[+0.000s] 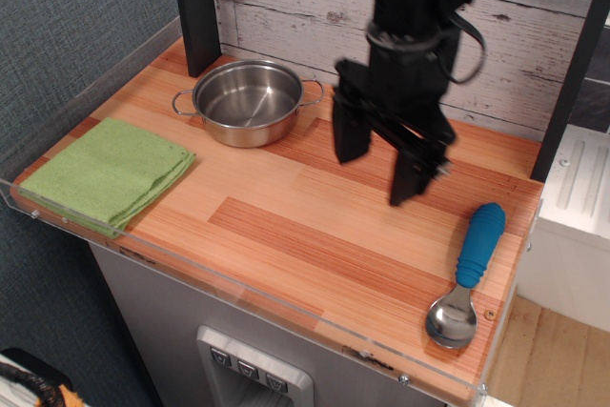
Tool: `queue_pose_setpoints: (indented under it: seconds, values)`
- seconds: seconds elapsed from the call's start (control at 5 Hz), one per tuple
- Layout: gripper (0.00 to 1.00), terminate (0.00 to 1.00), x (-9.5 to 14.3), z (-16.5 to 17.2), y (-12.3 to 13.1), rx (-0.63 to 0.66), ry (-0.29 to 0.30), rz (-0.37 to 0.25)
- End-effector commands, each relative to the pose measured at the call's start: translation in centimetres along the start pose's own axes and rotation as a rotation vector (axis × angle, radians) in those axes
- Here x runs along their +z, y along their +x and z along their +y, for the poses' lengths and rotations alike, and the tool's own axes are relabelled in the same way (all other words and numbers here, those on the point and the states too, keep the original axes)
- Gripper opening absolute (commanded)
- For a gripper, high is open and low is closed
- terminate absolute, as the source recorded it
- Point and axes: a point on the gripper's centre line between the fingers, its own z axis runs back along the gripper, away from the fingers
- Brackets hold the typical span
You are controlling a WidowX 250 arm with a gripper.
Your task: Move the blue spoon from the pot to the bottom right corner of the table.
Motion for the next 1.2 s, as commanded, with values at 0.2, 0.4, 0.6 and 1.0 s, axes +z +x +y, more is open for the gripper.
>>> queue_pose_setpoints:
  seconds: [0.2, 0.4, 0.6, 1.0]
  values:
    - [1.00, 0.00, 2.8, 10.0, -7.1, 0.116, 0.089, -0.063]
    - [1.00, 0.00, 2.8, 11.2, -8.9, 0.073, 0.105, -0.094]
    - [1.00, 0.00, 3.1, 11.3, -10.3, 0.043, 0.154, -0.090]
    - [1.00, 1.00, 3.4, 11.6, -11.9, 0.038, 0.111, -0.109]
